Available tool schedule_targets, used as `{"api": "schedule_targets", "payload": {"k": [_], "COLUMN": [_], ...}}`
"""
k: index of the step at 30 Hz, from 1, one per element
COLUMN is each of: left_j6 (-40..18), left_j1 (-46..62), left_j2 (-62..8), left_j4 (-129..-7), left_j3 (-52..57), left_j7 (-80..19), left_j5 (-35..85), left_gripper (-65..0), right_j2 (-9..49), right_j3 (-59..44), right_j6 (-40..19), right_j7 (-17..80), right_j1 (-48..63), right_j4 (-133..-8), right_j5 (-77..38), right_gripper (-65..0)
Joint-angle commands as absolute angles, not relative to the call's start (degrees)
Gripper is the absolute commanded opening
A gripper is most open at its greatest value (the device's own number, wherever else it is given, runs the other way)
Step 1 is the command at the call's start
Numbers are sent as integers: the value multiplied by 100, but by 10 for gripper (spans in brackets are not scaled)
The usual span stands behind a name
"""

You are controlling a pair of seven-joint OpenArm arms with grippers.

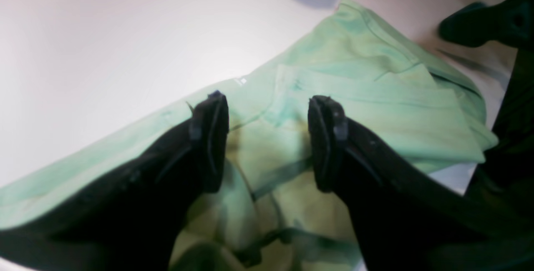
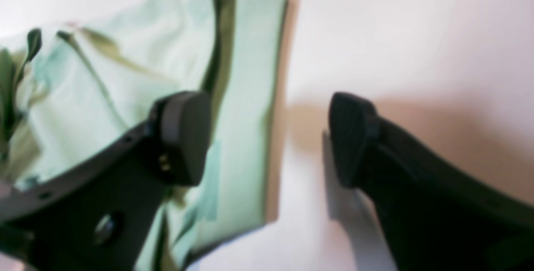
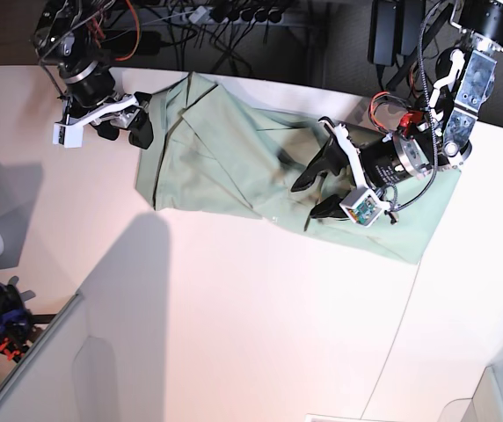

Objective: Fold the T-shirt properly

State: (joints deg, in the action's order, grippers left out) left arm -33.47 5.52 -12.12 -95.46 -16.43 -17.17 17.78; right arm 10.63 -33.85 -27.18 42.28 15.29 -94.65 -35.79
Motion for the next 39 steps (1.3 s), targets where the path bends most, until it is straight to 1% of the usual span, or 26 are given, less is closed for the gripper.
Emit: {"api": "schedule_targets", "payload": {"k": [1, 6, 15, 22, 23, 24, 25, 27, 28, 31, 33, 39], "left_j6": [-3417, -3413, -3413, -3411, -3411, -3411, -3411, -3411, -3411, -3411, -3413, -3413], "left_j1": [478, 480, 497, 513, 513, 510, 513, 513, 513, 513, 513, 596], "left_j2": [-1256, -1387, -1732, -1831, -1833, -1863, -1898, -1944, -1962, -2056, -2119, -2344], "left_j4": [-9662, -9813, -9985, -9985, -9985, -9985, -9985, -9985, -9985, -9985, -9985, -9985], "left_j3": [-1614, -1586, -1522, -902, -775, -652, -548, -346, -248, 49, 242, 604], "left_j7": [-1669, -1800, -1925, -1984, -1999, -2012, -2025, -2086, -2128, -2171, -2211, -2425], "left_j5": [1868, 1868, 1868, 2062, 2154, 2255, 2379, 2547, 2611, 2794, 2867, 3214], "left_gripper": [-313, -313, -313, -313, -313, -313, -313, -313, -313, -313, -313, -313], "right_j2": [1140, 1138, 1138, 1085, 1066, 1055, 1039, 1039, 1044, 1046, 1059, 1376], "right_j3": [-3415, -3277, -2095, -1772, -1774, -1772, -1774, -1774, -1774, -1852, -2034, -2993], "right_j6": [-2724, -2735, -2735, -2733, -2731, -2731, -2731, -2731, -2731, -2729, -2727, -2727], "right_j7": [4095, 4193, 4418, 4482, 4475, 4449, 4403, 4261, 4187, 3935, 3826, 3798], "right_j1": [1415, 1033, 1007, 1004, 1002, 1004, 1004, 1002, 1002, 1002, 1000, 1002], "right_j4": [-9402, -8788, -8774, -8774, -8774, -8774, -8774, -8774, -8774, -8774, -8774, -8774], "right_j5": [-3647, -3881, -3879, -3771, -3771, -3771, -3756, -3588, -3465, -3041, -2969, -3028], "right_gripper": [-211, -211, -211, -217, -240, -296, -381, -590, -650, -650, -650, -650]}}
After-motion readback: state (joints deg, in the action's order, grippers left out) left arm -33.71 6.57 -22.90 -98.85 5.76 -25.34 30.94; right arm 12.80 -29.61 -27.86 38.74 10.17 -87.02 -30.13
